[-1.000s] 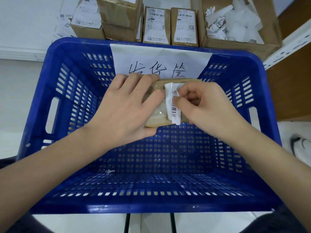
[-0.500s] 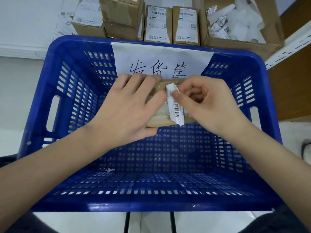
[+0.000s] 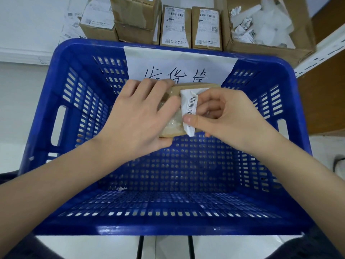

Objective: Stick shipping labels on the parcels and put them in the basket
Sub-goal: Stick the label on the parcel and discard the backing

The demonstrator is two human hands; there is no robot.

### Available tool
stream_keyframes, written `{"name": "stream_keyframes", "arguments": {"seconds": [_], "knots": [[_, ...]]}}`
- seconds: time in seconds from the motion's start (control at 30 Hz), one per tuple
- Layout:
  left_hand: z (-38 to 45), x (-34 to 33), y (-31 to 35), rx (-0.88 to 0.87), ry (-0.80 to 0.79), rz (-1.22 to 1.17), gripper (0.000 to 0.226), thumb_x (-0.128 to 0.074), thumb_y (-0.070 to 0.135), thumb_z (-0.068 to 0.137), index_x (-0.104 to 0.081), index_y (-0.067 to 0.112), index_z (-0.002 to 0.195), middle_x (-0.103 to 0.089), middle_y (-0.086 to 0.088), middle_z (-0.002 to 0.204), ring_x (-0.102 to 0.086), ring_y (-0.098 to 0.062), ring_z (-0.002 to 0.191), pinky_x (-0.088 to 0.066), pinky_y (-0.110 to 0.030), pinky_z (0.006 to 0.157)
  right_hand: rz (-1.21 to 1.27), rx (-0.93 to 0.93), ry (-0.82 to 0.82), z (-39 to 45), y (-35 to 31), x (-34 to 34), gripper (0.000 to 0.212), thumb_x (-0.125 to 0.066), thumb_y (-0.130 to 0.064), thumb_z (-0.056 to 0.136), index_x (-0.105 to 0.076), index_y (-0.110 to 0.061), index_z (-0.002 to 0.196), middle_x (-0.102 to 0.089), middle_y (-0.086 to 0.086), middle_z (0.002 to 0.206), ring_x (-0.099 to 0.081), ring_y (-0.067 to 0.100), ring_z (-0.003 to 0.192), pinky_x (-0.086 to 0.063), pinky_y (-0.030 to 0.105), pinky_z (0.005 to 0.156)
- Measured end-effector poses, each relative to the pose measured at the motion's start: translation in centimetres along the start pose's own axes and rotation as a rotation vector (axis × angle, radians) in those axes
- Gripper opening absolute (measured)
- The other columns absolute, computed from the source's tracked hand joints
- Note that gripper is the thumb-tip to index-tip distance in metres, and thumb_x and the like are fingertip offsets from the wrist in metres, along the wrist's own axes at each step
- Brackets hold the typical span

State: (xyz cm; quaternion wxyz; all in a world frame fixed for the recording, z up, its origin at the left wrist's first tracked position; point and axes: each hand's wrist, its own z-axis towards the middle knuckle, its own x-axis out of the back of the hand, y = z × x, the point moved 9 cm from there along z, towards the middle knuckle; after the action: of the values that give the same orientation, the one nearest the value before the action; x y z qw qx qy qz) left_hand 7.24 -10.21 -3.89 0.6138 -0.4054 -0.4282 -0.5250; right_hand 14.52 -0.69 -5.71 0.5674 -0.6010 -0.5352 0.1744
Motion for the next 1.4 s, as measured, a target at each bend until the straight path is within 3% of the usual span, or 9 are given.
{"name": "stream_keyframes", "arguments": {"seconds": [0.23,0.4,0.5,0.57,0.67,0.83,0.97,1.13,1.4], "knots": [[0.1,0.2,0.0,0.004,0.012,0.009,0.059,-0.071,0.044,0.067,-0.046,0.008,0.107,-0.06,-0.018,0.12,-0.057,-0.035,0.095,-0.034,-0.042,0.075,-0.12,-0.009,0.014,0.4,0.8,-0.3,0.019,-0.07,-0.016,0.085,-0.056,-0.02,0.073,-0.059,-0.008,0.066,-0.056,0.006,0.06,-0.049,0.023,0.066],[0.4,1.1,-0.1,-0.022,0.044,0.045,0.053,-0.068,0.038,0.068,-0.046,0.009,0.108,-0.059,-0.019,0.121,-0.055,-0.035,0.096,-0.034,-0.043,0.076,-0.309,0.074,-0.022,-0.2,-0.1,-1.4,0.014,-0.049,-0.016,0.097,-0.04,-0.015,0.087,-0.066,0.007,0.081,-0.061,0.025,0.077,-0.049,0.044,0.069],[0.2,0.9,-0.2,0.001,0.032,0.019,0.055,-0.067,0.038,0.067,-0.044,0.01,0.108,-0.06,-0.018,0.12,-0.057,-0.035,0.095,-0.035,-0.043,0.075,-0.45,0.115,-0.042,-0.3,-0.3,-2.0,0.019,-0.045,-0.02,0.099,-0.029,-0.022,0.088,-0.061,0.005,0.081,-0.054,0.027,0.072,-0.045,0.043,0.067],[0.1,0.4,-0.3,0.023,0.005,0.0,0.058,-0.068,0.04,0.065,-0.042,0.012,0.108,-0.06,-0.017,0.12,-0.058,-0.035,0.094,-0.035,-0.042,0.075,-0.488,0.129,-0.06,-0.3,-0.3,-2.0,0.016,-0.043,-0.03,0.099,-0.032,-0.021,0.091,-0.057,-0.003,0.073,-0.05,0.019,0.064,-0.04,0.038,0.062],[0.2,-0.2,-0.9,0.073,-0.031,-0.049,0.064,-0.071,0.043,0.059,-0.041,0.013,0.107,-0.061,-0.016,0.116,-0.058,-0.034,0.088,-0.032,-0.04,0.072,-0.446,0.164,-0.005,-0.5,-0.7,-1.2,0.038,-0.036,-0.055,0.09,-0.047,-0.018,0.091,-0.046,-0.008,0.058,-0.043,0.008,0.053,-0.033,0.031,0.055],[-0.2,-1.1,0.2,0.037,-0.067,-0.074,0.06,-0.058,0.048,0.063,-0.041,0.012,0.108,-0.061,-0.016,0.116,-0.059,-0.035,0.088,-0.038,-0.04,0.07,-0.362,0.192,0.138,-0.3,-0.8,-0.3,0.016,-0.053,-0.036,0.094,-0.054,-0.022,0.088,-0.052,-0.012,0.061,-0.05,0.007,0.057,-0.044,0.035,0.059],[-0.4,-1.2,0.6,0.027,-0.063,-0.095,0.066,-0.069,0.046,0.057,-0.043,0.01,0.105,-0.06,-0.016,0.116,-0.059,-0.035,0.087,-0.039,-0.041,0.07,-0.252,0.144,0.173,0.1,0.0,0.1,0.01,-0.06,-0.023,0.092,-0.061,-0.017,0.085,-0.061,-0.003,0.068,-0.057,0.018,0.063,-0.05,0.044,0.066],[-0.2,-0.7,0.3,0.068,-0.01,-0.165,0.061,-0.058,0.048,0.063,-0.043,0.007,0.105,-0.061,-0.016,0.116,-0.054,-0.032,0.088,-0.033,-0.04,0.071,-0.233,0.161,0.178,0.0,-0.4,0.9,0.009,-0.059,-0.02,0.093,-0.061,-0.015,0.085,-0.058,-0.007,0.067,-0.057,0.019,0.064,-0.05,0.046,0.067],[0.0,0.2,0.2,0.052,0.049,-0.19,0.07,-0.067,0.042,0.06,-0.043,0.007,0.115,-0.06,-0.015,0.121,-0.046,-0.029,0.095,-0.032,-0.04,0.075,-0.257,0.175,0.226,-0.2,-1.1,2.5,0.01,-0.062,-0.02,0.091,-0.06,-0.018,0.082,-0.052,-0.015,0.061,-0.051,0.01,0.059,-0.049,0.039,0.064]]}}
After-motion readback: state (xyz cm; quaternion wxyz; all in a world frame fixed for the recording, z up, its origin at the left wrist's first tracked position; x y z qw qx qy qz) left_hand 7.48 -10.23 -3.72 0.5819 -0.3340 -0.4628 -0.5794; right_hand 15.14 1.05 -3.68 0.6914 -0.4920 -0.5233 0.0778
